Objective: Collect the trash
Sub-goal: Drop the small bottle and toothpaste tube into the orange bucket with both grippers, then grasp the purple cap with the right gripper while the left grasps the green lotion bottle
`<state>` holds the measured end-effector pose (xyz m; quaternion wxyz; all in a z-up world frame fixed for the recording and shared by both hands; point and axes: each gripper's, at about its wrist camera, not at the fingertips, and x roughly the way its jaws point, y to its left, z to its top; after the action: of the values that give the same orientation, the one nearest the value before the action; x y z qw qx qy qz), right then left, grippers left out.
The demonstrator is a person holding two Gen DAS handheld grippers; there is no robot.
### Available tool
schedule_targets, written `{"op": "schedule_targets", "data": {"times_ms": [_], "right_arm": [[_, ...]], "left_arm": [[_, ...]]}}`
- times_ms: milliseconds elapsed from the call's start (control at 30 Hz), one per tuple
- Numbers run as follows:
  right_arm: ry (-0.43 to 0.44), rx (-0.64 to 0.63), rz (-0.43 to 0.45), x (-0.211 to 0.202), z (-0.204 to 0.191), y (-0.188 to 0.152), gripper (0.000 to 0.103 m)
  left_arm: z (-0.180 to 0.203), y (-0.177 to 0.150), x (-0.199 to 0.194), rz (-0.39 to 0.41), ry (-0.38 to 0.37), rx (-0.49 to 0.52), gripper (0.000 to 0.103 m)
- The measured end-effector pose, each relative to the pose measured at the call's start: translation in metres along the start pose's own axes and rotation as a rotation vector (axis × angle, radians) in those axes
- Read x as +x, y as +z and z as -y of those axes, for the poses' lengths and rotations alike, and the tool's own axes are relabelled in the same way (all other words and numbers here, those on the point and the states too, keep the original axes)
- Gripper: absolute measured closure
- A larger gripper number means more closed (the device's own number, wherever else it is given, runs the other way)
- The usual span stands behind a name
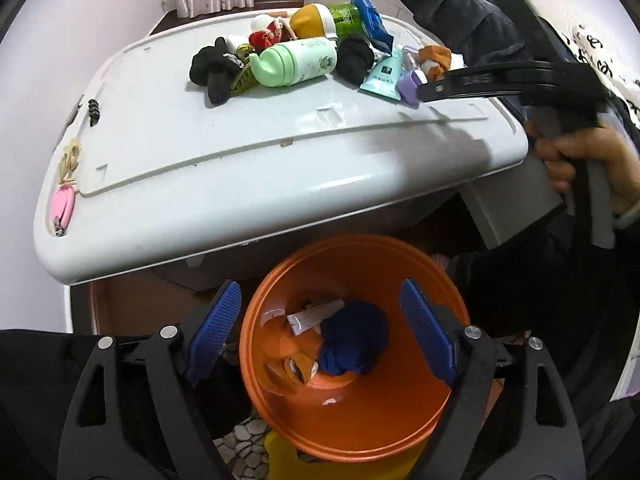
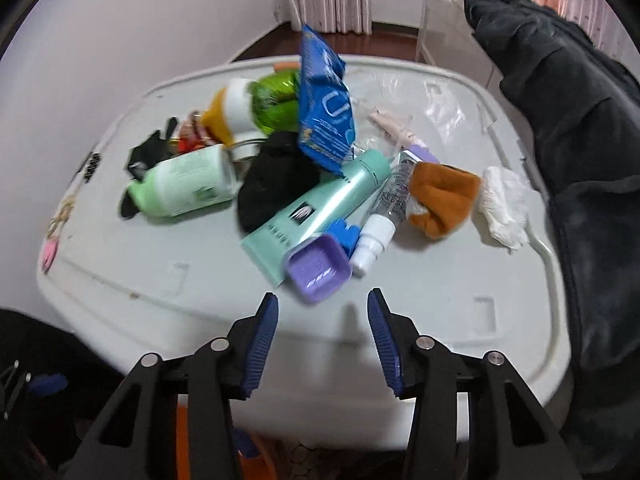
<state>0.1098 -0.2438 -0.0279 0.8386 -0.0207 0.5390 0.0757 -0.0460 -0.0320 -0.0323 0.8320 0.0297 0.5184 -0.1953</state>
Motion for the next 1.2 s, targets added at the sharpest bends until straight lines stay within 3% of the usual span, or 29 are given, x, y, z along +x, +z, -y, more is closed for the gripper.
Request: {"op": "schedule_targets", "data": {"times_ms": [133, 167, 333, 433, 567, 700, 867, 1067, 1133, 1200], "right_arm": [[0.051, 0.042, -0.042, 0.024, 0.007, 0.012, 0.063], [0.036, 0.035, -0.024, 0.026, 0.006, 0.015, 0.067], [0.003, 0.02, -0.007, 0.028, 0.001, 0.017, 0.069], [0.053, 0.049, 0.019, 0.007, 0.004, 0.009, 0.069], [0.17, 0.1, 0.088, -0.04, 0.011, -0.012, 0.069], [0.142, 0.12, 0.173, -0.068, 0.021, -0.035, 0.068], [0.161, 0.175, 0.182, -0.07, 0.041, -0.045, 0.068], [0.201, 0.211, 0.172, -0.063, 0.044, -0.036, 0.068], [0.202, 0.198, 0.17, -0.061, 0.039, -0.033, 0.068], [0.2, 0.183, 0.167, -0.06, 0.033, -0.032, 0.068]], "left_arm": [[-0.003, 0.002, 0.003, 0.0, -0.009, -0.017, 0.023], [-0.003, 0.003, 0.004, -0.002, -0.008, -0.019, 0.023], [-0.003, 0.002, 0.007, -0.002, 0.009, -0.02, 0.023], [-0.002, 0.007, 0.005, 0.01, 0.023, -0.019, 0.023], [0.004, 0.037, 0.004, 0.082, 0.069, 0.015, 0.023], [0.028, 0.086, 0.022, 0.179, 0.192, 0.171, 0.023], [0.038, 0.139, 0.058, 0.203, 0.305, 0.367, 0.023], [0.021, 0.178, 0.103, 0.115, 0.243, 0.443, 0.024], [0.022, 0.179, 0.115, 0.114, 0.281, 0.464, 0.033], [0.024, 0.177, 0.121, 0.163, 0.335, 0.492, 0.04]]}}
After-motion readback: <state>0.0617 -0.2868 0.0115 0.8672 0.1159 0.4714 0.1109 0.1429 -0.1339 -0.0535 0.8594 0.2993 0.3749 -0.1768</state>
